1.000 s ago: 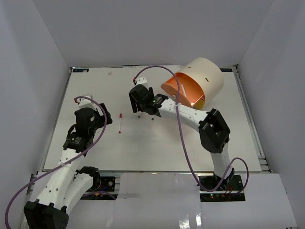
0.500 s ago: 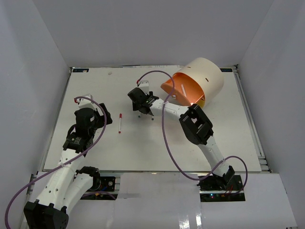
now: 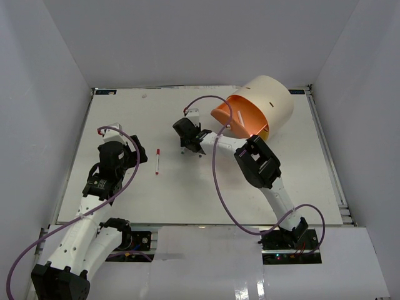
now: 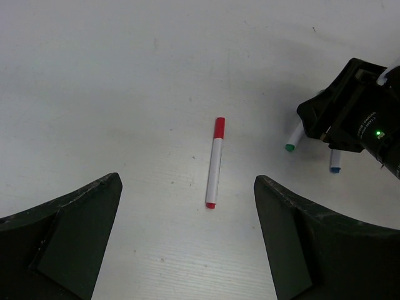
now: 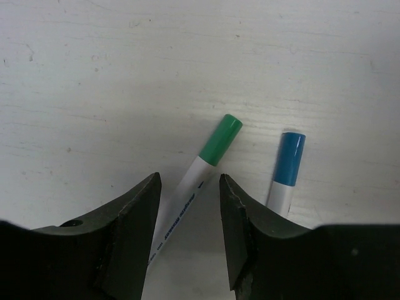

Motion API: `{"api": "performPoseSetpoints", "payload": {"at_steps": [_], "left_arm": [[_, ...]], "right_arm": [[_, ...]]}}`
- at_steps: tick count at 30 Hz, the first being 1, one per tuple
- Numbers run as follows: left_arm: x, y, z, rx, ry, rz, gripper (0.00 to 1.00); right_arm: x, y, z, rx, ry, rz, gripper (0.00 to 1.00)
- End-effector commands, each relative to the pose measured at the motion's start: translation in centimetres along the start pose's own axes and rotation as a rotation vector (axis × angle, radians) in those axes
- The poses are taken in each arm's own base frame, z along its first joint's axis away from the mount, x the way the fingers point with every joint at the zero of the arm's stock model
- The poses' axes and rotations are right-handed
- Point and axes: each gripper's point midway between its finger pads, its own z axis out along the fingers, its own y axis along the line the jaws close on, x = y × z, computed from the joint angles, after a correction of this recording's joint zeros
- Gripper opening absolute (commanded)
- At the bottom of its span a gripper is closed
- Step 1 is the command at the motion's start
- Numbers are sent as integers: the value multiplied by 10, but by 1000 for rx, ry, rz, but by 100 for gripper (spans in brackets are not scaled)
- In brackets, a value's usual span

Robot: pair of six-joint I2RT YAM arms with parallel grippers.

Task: Sort the stationery into containers
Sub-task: Pick up the pen from the center of the board, then place the pen in the drawer.

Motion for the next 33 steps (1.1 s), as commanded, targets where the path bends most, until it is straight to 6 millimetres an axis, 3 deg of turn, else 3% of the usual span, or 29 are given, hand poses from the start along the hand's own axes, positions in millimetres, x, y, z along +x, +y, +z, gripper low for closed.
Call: {"api": "performPoseSetpoints", "payload": {"at_steps": [1, 3, 4, 7, 9, 10, 11, 13, 18, 19, 21, 22, 24, 25, 28, 29, 33], "left_arm": [[0, 0, 0, 5, -3, -7, 98], [-1, 0, 0, 4, -4, -7, 98], [-1, 0, 0, -1, -5, -6, 98], [-1, 1, 0, -3, -8, -6, 98], [0, 1, 0, -3, -6, -6, 98], [1, 1, 1, -3, -3, -7, 98], [1, 1, 1, -5, -2, -5, 98], [0, 2, 1, -6, -4, -5, 98], [2, 2, 2, -9, 3, -2, 98], [1, 1, 2, -6, -1, -3, 98], [2, 1, 2, -5, 3, -2, 98], [2, 0, 2, -2, 5, 0, 98], [3, 0, 3, 1, 8, 2, 98], [3, 0, 3, 1, 11, 1, 98], [4, 0, 4, 4, 14, 3, 98], [3, -1, 3, 6, 12, 2, 98], [4, -1, 3, 6, 13, 4, 98]], "right_arm": [[37, 1, -9, -29, 77, -32, 48], [44, 3, -16, -45, 93, -59, 45], [57, 2, -21, -51, 120, -93, 38], [70, 5, -41, -83, 129, -175, 23], [63, 12, -63, -122, 96, -210, 20], [71, 6, -69, -123, 102, -257, 18], [57, 12, -85, -157, 67, -260, 12], [57, 5, -100, -179, 60, -308, 9], [-5, 2, -165, -294, -83, -378, 8], [-29, -3, -185, -306, -152, -421, 8], [-57, -12, -206, -295, -235, -480, 8], [-82, -22, -226, -282, -311, -536, 8], [-109, -42, -241, -241, -375, -576, 8], [-133, -61, -253, -212, -432, -607, 8], [-165, -92, -267, -195, -497, -617, 8], [-176, -110, -263, -187, -503, -608, 8], [-201, -142, -263, -170, -537, -633, 10]]}}
